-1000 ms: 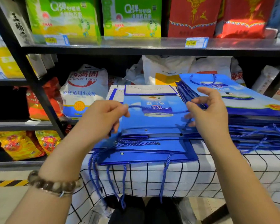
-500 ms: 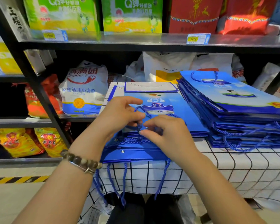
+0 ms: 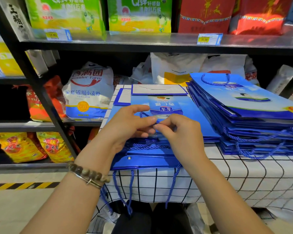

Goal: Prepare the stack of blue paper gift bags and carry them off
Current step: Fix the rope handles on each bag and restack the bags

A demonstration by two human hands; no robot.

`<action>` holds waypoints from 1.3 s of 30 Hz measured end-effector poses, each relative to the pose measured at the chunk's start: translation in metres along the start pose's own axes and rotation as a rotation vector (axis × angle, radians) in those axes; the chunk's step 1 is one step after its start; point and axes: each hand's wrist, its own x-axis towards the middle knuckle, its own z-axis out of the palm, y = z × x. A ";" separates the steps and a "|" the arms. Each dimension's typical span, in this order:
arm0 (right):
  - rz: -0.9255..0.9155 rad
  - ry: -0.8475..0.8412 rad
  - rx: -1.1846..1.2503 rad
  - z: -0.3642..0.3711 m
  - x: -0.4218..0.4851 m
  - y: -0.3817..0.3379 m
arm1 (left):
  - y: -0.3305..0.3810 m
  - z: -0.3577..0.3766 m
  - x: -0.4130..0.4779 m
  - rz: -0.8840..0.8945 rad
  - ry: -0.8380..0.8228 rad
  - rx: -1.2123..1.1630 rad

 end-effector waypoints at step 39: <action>-0.174 0.085 -0.257 -0.014 0.004 0.024 | 0.002 0.006 0.002 0.439 -0.101 1.105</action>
